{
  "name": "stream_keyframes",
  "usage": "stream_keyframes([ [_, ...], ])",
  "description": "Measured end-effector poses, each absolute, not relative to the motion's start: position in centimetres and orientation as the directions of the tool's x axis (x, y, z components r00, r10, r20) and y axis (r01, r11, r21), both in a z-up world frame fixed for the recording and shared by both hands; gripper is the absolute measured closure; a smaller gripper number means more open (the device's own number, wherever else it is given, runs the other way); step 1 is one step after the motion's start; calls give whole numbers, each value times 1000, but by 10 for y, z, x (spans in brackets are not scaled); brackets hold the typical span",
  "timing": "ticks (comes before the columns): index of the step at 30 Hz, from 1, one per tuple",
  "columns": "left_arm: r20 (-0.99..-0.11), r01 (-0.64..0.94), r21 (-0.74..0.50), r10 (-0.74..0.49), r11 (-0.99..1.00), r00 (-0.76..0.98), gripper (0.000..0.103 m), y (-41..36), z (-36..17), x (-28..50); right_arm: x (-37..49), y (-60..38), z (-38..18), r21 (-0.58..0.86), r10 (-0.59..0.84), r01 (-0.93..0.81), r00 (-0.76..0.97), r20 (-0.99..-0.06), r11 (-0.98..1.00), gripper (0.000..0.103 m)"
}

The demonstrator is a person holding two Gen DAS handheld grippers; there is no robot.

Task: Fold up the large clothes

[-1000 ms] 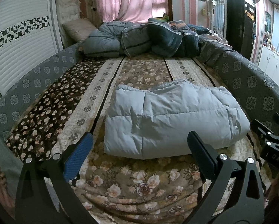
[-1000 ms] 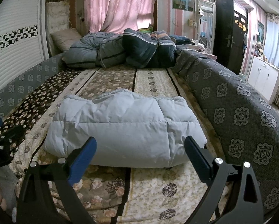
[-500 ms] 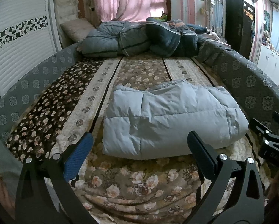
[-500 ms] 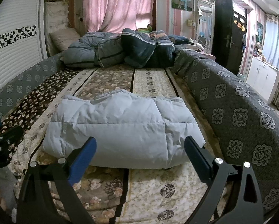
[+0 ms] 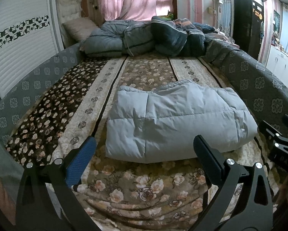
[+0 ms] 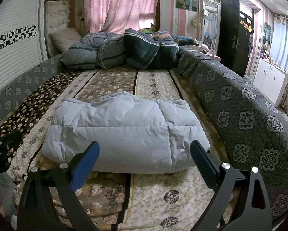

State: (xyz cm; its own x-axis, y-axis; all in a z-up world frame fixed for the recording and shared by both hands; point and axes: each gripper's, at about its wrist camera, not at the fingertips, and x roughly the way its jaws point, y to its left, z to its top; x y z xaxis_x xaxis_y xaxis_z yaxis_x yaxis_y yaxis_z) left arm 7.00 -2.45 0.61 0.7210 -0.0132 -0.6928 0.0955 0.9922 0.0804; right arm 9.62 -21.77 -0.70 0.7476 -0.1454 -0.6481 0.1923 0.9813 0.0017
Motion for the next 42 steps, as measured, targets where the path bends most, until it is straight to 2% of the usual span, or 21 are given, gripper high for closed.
stream_keyframes([
  [33, -694, 105, 75, -24, 992, 720, 3, -23, 5, 71, 97, -222, -11, 3, -153, 204, 746, -648, 979, 8],
  [38, -667, 98, 132, 15, 986, 745, 3, -32, 9, 66, 97, -221, -11, 1, -155, 205, 746, -647, 979, 8],
  [42, -700, 103, 66, -28, 992, 714, 3, -27, 9, 70, 97, -221, -11, -1, -157, 204, 748, -645, 979, 8],
])
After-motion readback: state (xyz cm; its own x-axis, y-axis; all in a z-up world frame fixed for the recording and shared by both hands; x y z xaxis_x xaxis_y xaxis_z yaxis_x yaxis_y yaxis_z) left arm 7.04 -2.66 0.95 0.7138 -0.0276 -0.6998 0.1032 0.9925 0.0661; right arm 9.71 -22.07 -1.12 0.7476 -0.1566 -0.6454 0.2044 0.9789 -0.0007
